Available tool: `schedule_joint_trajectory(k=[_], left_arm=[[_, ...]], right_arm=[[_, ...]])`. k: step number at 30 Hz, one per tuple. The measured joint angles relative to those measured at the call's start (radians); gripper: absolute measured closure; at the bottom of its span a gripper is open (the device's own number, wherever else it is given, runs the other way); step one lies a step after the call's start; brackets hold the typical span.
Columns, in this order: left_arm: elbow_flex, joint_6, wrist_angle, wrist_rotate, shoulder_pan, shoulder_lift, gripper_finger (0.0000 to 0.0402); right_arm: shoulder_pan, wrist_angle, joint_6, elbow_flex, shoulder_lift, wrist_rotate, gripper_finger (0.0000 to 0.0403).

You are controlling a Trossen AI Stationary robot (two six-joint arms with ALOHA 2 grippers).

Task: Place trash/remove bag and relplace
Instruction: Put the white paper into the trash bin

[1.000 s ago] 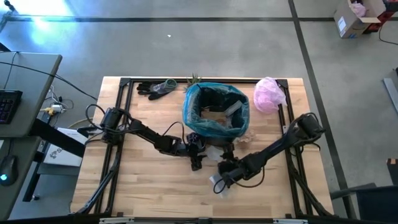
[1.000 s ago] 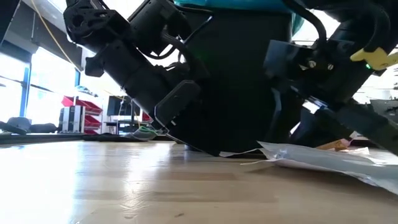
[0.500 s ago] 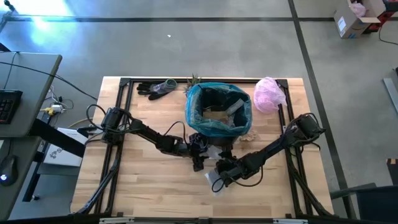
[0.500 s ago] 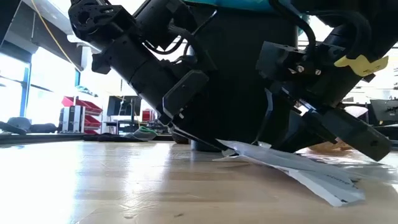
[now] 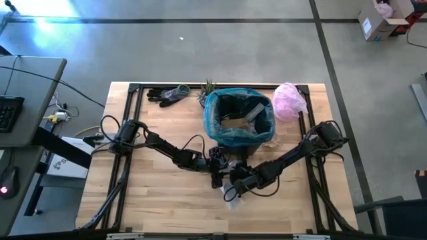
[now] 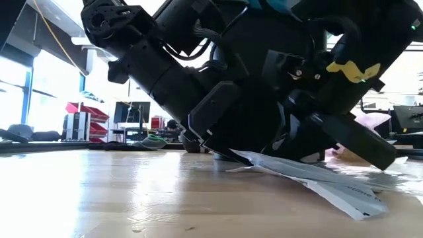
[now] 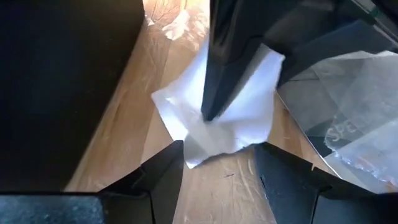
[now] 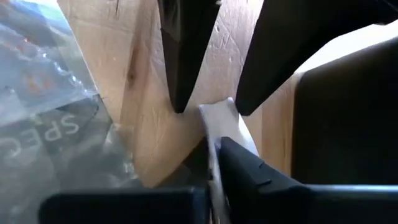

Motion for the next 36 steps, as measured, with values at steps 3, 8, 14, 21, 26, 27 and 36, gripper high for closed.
schedule_joint_trajectory(k=[3, 8, 14, 21, 26, 27, 36], left_arm=[[0.000, 0.000, -0.011, 0.000, -0.002, -0.002, 0.0219], [0.000, -0.016, -0.034, 0.014, -0.014, -0.016, 0.0219], [-0.008, -0.040, -0.138, 0.027, -0.071, -0.120, 0.0220], [-0.006, -0.084, -0.162, -0.034, -0.197, -0.272, 0.0219], [-0.005, -0.090, -0.076, -0.160, -0.302, -0.291, 0.0219], [-0.005, -0.087, -0.069, -0.183, -0.317, -0.287, 0.0219], [-0.005, -0.098, -0.045, -0.248, -0.374, -0.283, 0.0220]], right_arm=[[0.009, -0.010, 0.035, 0.004, 0.001, 0.003, 0.0396], [0.055, -0.140, 0.095, 0.076, 0.003, 0.031, 0.0402], [0.132, -0.361, 0.130, 0.267, 0.003, 0.104, 0.0403], [0.201, -0.627, 0.167, 0.582, 0.001, 0.238, 0.0403], [0.209, -0.758, 0.067, 0.856, -0.001, 0.349, 0.0403], [0.209, -0.774, 0.024, 0.916, -0.001, 0.368, 0.0403], [0.026, -0.975, -0.055, 1.346, -0.021, 0.377, 0.0403]])
